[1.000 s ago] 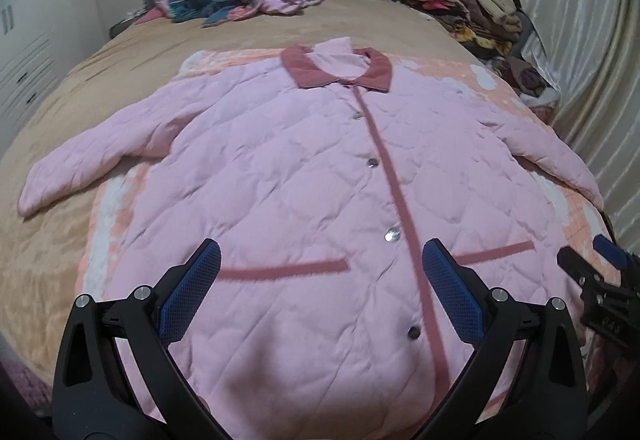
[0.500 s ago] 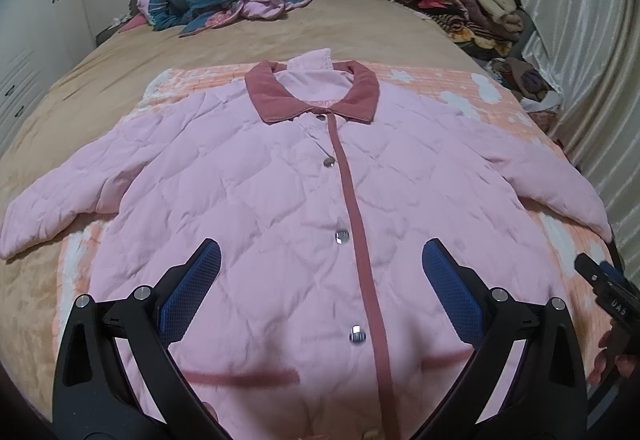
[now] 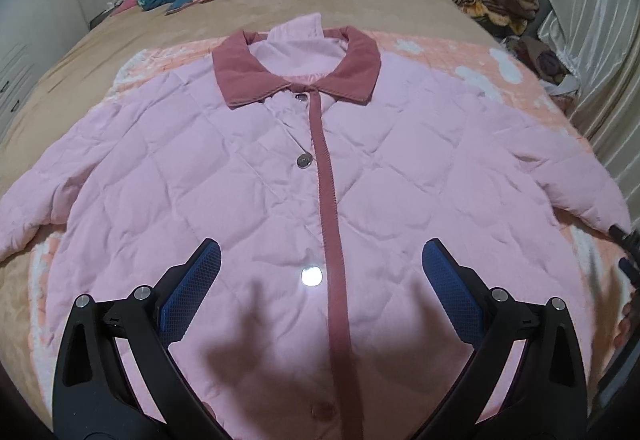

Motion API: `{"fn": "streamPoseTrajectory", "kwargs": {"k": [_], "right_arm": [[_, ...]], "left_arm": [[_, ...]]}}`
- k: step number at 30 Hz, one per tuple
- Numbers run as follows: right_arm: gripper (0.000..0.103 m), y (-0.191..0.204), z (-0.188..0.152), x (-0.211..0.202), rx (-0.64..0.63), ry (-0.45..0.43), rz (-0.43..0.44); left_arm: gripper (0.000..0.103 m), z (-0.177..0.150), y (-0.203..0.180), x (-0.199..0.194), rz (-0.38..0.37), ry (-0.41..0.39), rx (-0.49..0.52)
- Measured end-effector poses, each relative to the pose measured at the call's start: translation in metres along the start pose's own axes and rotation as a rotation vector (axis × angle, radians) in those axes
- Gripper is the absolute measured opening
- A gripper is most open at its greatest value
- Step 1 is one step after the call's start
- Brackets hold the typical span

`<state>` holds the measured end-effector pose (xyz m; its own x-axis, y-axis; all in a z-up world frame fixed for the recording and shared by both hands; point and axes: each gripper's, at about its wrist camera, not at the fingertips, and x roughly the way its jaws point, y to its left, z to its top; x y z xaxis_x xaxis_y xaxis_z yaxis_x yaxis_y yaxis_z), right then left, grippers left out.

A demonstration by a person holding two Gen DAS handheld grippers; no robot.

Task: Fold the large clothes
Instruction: 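Move the right tool to the jacket sleeve and grasp its cuff, then lift the sleeve with the right tool and fold it across the jacket body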

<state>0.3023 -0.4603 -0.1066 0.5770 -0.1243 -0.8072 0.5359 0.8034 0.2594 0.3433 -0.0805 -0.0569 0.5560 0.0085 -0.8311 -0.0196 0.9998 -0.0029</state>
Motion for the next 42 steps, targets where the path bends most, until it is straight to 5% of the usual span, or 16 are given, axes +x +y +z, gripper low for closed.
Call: {"fn": "streamPoseTrajectory", "kwargs": {"k": [11, 16, 17, 20, 22, 31, 42], "right_arm": [[0.099, -0.058, 0.042, 0.048, 0.272, -0.021, -0.054], [0.096, -0.080, 0.062, 0.061, 0.366, -0.094, -0.052], [0.091, -0.083, 0.065, 0.062, 0.371, -0.111, -0.049], [0.045, -0.100, 0.076, 0.063, 0.391, -0.156, -0.041], [0.024, -0.108, 0.083, 0.061, 0.399, -0.177, 0.026], [0.016, -0.049, 0.112, -0.006, 0.105, -0.338, 0.090], [0.014, 0.090, 0.127, -0.078, -0.317, -0.430, 0.161]], "left_arm": [[0.095, 0.002, -0.004, 0.036, 0.099, 0.057, 0.088], [0.095, -0.003, 0.002, 0.046, 0.062, 0.088, 0.060], [0.095, -0.003, 0.003, 0.046, 0.060, 0.085, 0.057], [0.095, -0.004, 0.011, 0.047, 0.058, 0.088, 0.036], [0.095, -0.004, 0.014, 0.044, 0.059, 0.087, 0.038], [0.095, 0.009, 0.031, 0.022, 0.089, 0.047, 0.003], [0.095, 0.019, 0.049, -0.006, 0.074, 0.020, -0.078]]}}
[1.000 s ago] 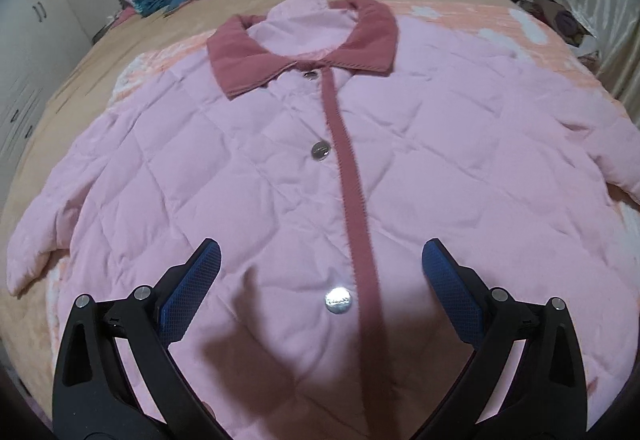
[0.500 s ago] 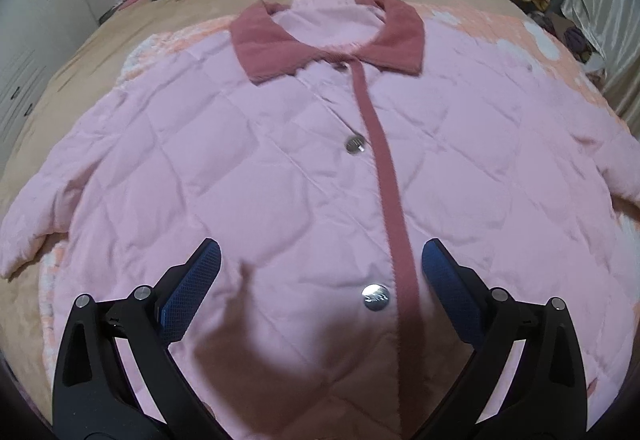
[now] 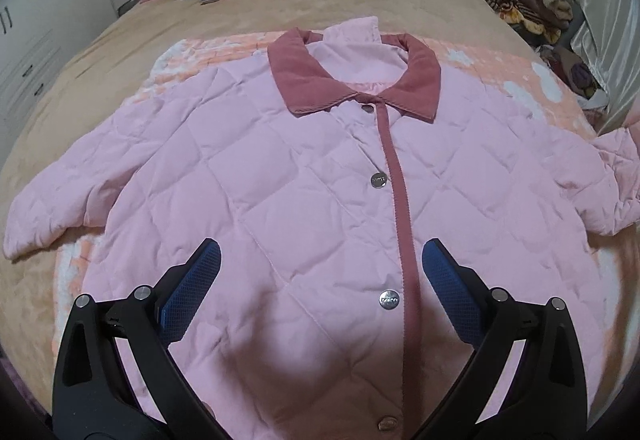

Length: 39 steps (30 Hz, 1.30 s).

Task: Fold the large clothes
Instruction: 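Lift the sleeve with the right tool and fold it across the jacket body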

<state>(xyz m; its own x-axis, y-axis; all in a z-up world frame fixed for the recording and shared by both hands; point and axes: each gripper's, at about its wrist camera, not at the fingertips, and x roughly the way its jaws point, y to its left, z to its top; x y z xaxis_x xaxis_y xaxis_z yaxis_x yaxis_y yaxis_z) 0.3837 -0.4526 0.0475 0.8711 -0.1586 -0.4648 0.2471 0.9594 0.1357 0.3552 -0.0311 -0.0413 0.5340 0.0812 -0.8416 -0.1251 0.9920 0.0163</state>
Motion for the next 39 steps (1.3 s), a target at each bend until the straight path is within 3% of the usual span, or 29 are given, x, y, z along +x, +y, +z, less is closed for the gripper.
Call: {"fn": "streamPoseTrajectory", "kwargs": {"k": [12, 17, 21, 28, 31, 36, 39], "right_arm": [[0.014, 0.115, 0.022, -0.024, -0.186, -0.015, 0.162], [0.014, 0.169, 0.012, -0.030, -0.266, -0.026, 0.199], [0.014, 0.212, -0.004, -0.022, -0.348, -0.022, 0.204], [0.014, 0.277, -0.048, -0.005, -0.412, 0.063, 0.298], [0.014, 0.308, -0.086, 0.005, -0.459, 0.119, 0.351], [0.016, 0.335, -0.140, 0.025, -0.476, 0.248, 0.395], [0.024, 0.336, -0.168, 0.033, -0.422, 0.323, 0.430]], "left_arm": [[0.095, 0.013, 0.059, -0.012, -0.033, -0.074, -0.175], [0.094, 0.014, 0.086, -0.001, -0.077, -0.056, -0.206], [0.094, 0.014, 0.102, 0.001, -0.100, -0.090, -0.205], [0.094, 0.017, 0.124, 0.007, -0.091, -0.108, -0.205], [0.094, 0.019, 0.138, 0.010, -0.081, -0.108, -0.237], [0.094, 0.018, 0.148, 0.017, -0.088, -0.097, -0.249], [0.094, 0.018, 0.147, 0.022, -0.103, -0.088, -0.250]]}}
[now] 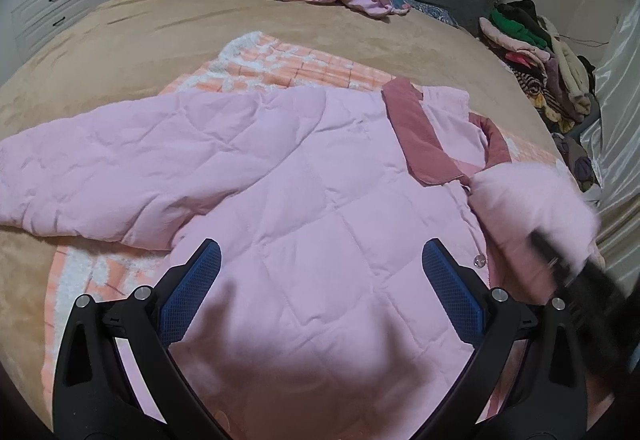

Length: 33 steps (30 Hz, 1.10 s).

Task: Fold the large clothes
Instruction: 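Lift the sleeve with the right tool and fold it across the jacket body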

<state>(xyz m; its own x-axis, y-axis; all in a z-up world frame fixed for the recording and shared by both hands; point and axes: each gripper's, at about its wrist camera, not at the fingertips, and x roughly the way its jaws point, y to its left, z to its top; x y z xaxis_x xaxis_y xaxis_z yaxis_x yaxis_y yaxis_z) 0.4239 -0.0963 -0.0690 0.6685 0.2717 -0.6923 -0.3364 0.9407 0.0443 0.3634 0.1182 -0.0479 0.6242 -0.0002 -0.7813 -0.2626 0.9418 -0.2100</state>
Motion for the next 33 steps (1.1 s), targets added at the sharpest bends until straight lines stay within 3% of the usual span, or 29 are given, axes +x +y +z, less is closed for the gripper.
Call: {"fn": "streamPoseTrajectory", "kwargs": {"k": [2, 4, 6, 8, 10, 12, 13, 14, 15, 19, 21, 26, 30, 33], "right_arm": [[0.048, -0.002, -0.013, 0.007, 0.065, 0.037, 0.061], [0.049, -0.005, -0.026, 0.008, 0.135, 0.072, 0.108], [0.057, -0.013, -0.032, -0.003, 0.211, 0.047, 0.144], [0.082, -0.029, -0.038, -0.020, 0.336, 0.000, 0.179], [0.089, -0.047, -0.041, -0.030, 0.481, -0.052, 0.211], [0.081, -0.066, -0.042, -0.028, 0.612, -0.071, 0.241], [0.039, -0.072, -0.039, -0.026, 0.644, -0.071, 0.246], [0.028, -0.073, -0.035, -0.026, 0.633, -0.067, 0.237], [0.026, -0.070, -0.029, -0.030, 0.602, -0.089, 0.236], [0.024, -0.017, 0.007, -0.061, 0.301, -0.260, 0.158], [0.024, 0.017, 0.019, -0.062, 0.136, -0.280, 0.118], [0.024, 0.092, 0.021, -0.032, -0.136, -0.207, 0.076], [0.033, 0.121, 0.005, -0.009, -0.223, -0.123, 0.138], [0.040, 0.136, -0.012, 0.005, -0.281, -0.063, 0.149]], "left_arm": [[0.094, -0.002, -0.002, 0.003, -0.001, 0.010, 0.009], [0.094, -0.004, -0.004, 0.007, -0.008, 0.022, 0.020], [0.094, -0.006, -0.005, 0.010, -0.015, 0.035, 0.024], [0.094, -0.006, -0.003, 0.014, -0.020, 0.046, 0.014], [0.094, -0.005, 0.000, 0.016, -0.023, 0.052, -0.001], [0.094, -0.004, 0.005, 0.016, -0.029, 0.055, -0.017], [0.094, -0.003, 0.008, 0.016, -0.040, 0.056, -0.030], [0.094, -0.002, 0.011, 0.016, -0.054, 0.061, -0.045], [0.094, -0.001, 0.014, 0.015, -0.069, 0.064, -0.058], [0.094, 0.005, 0.028, 0.010, -0.143, 0.061, -0.132], [0.094, 0.011, 0.036, 0.000, -0.144, 0.021, -0.164], [0.094, 0.022, 0.059, -0.020, -0.211, -0.043, -0.261], [0.094, 0.026, 0.066, -0.023, -0.244, -0.044, -0.284], [0.094, 0.024, 0.067, -0.014, -0.325, -0.004, -0.309]]}}
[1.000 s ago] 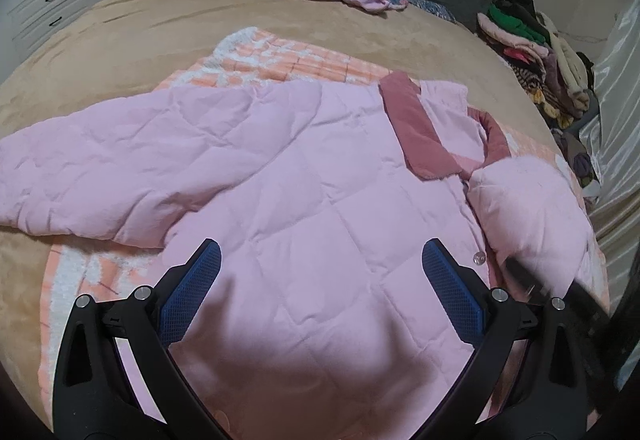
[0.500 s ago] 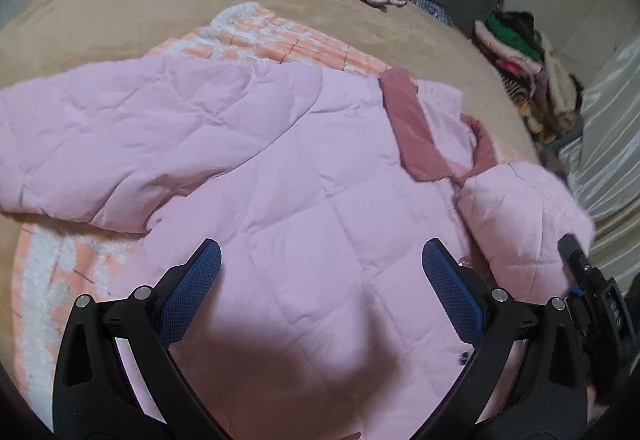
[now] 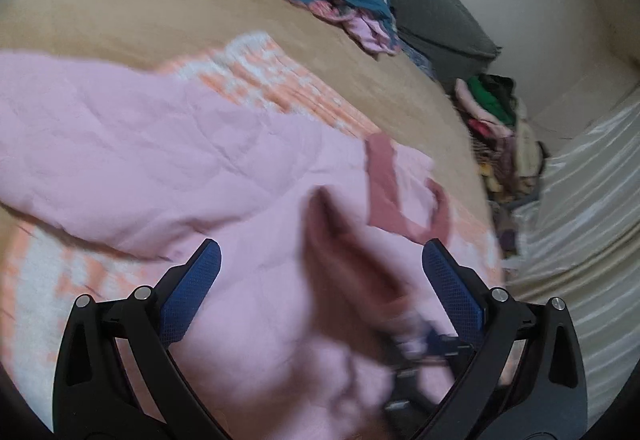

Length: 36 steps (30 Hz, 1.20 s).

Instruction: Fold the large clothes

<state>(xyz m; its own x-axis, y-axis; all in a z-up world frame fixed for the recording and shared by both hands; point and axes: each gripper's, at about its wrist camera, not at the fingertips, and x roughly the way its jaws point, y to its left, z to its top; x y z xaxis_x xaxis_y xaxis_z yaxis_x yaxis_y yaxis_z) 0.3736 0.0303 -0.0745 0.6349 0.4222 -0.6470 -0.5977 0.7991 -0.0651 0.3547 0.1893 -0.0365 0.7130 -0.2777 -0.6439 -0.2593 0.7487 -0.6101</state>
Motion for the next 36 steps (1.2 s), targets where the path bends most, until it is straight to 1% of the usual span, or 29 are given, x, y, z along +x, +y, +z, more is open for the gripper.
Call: {"fn": "streamPoseTrajectory", "kwargs": {"k": [1, 2, 3, 4, 5, 6, 7, 9, 10, 11, 13, 14, 15, 16, 17, 18, 19, 20, 22, 23, 26, 27, 29, 30, 32, 34, 36], "right_arm": [[0.051, 0.006, -0.003, 0.002, -0.020, 0.018, 0.013], [0.059, 0.004, -0.006, -0.003, -0.021, 0.022, 0.035], [0.064, 0.004, -0.008, -0.008, -0.008, 0.018, 0.070], [0.072, 0.002, -0.010, -0.011, 0.004, 0.011, 0.090], [0.075, -0.001, -0.012, -0.021, 0.028, -0.007, 0.108], [0.075, -0.007, -0.014, -0.028, 0.043, -0.018, 0.112], [0.075, -0.012, -0.015, -0.034, 0.056, -0.022, 0.110], [0.075, -0.028, -0.020, -0.048, 0.107, -0.021, 0.092], [0.075, -0.038, -0.024, -0.054, 0.135, -0.019, 0.080], [0.075, -0.046, -0.027, -0.058, 0.153, -0.016, 0.064], [0.075, -0.060, -0.035, -0.067, 0.168, -0.006, -0.014], [0.075, -0.068, -0.042, -0.075, 0.173, -0.004, -0.077], [0.075, -0.076, -0.048, -0.081, 0.188, -0.007, -0.113], [0.075, -0.083, -0.053, -0.086, 0.206, -0.008, -0.127], [0.075, -0.094, -0.061, -0.093, 0.239, -0.003, -0.146], [0.075, -0.102, -0.066, -0.094, 0.255, 0.000, -0.158], [0.075, -0.110, -0.072, -0.096, 0.272, 0.003, -0.176], [0.075, -0.120, -0.079, -0.099, 0.297, 0.009, -0.204], [0.075, -0.137, -0.087, -0.103, 0.340, 0.019, -0.239], [0.075, -0.147, -0.091, -0.107, 0.373, 0.015, -0.255], [0.075, -0.167, -0.099, -0.114, 0.431, -0.002, -0.282], [0.075, -0.174, -0.100, -0.117, 0.448, -0.010, -0.283], [0.076, -0.184, -0.100, -0.118, 0.471, -0.011, -0.275], [0.076, -0.189, -0.099, -0.116, 0.484, -0.003, -0.273], [0.078, -0.199, -0.097, -0.108, 0.508, 0.032, -0.266], [0.078, -0.207, -0.095, -0.094, 0.517, 0.082, -0.252], [0.078, -0.214, -0.101, -0.077, 0.534, 0.148, -0.248]], "left_arm": [[0.094, -0.001, 0.002, 0.004, -0.035, 0.024, -0.020], [0.094, -0.004, 0.003, 0.010, -0.050, 0.046, -0.023], [0.094, -0.006, 0.003, 0.014, -0.045, 0.063, -0.012], [0.094, -0.009, 0.002, 0.021, -0.022, 0.087, 0.002], [0.094, -0.013, 0.003, 0.029, -0.006, 0.107, 0.001], [0.093, -0.015, 0.004, 0.034, -0.012, 0.120, -0.007], [0.093, -0.020, 0.006, 0.043, -0.039, 0.153, -0.028], [0.093, -0.026, 0.007, 0.053, -0.044, 0.182, -0.037], [0.091, -0.030, 0.005, 0.058, -0.013, 0.189, -0.028], [0.086, -0.033, 0.003, 0.062, 0.031, 0.185, -0.015], [0.080, -0.039, -0.004, 0.065, 0.071, 0.170, 0.015], [0.069, -0.041, -0.008, 0.066, 0.081, 0.168, 0.038], [0.061, -0.043, -0.012, 0.068, 0.089, 0.164, 0.059], [0.040, -0.046, -0.016, 0.069, 0.105, 0.153, 0.085], [0.031, -0.048, -0.020, 0.070, 0.118, 0.146, 0.108], [0.028, -0.050, -0.024, 0.070, 0.130, 0.138, 0.139], [0.019, -0.051, -0.026, 0.070, 0.138, 0.129, 0.156], [0.013, -0.050, -0.028, 0.066, 0.136, 0.110, 0.158], [0.009, -0.043, -0.034, 0.050, 0.072, 0.047, 0.156], [0.008, -0.038, -0.036, 0.046, 0.067, 0.029, 0.163], [0.008, -0.031, -0.038, 0.039, 0.103, -0.030, 0.198], [0.008, -0.031, -0.036, 0.042, 0.139, -0.037, 0.212], [0.008, -0.032, -0.032, 0.052, 0.205, -0.026, 0.235], [0.009, -0.034, -0.027, 0.061, 0.236, -0.002, 0.245], [0.012, -0.038, -0.020, 0.071, 0.273, 0.033, 0.259], [0.016, -0.042, -0.014, 0.079, 0.293, 0.056, 0.259], [0.019, -0.042, -0.009, 0.080, 0.292, 0.063, 0.260]]}}
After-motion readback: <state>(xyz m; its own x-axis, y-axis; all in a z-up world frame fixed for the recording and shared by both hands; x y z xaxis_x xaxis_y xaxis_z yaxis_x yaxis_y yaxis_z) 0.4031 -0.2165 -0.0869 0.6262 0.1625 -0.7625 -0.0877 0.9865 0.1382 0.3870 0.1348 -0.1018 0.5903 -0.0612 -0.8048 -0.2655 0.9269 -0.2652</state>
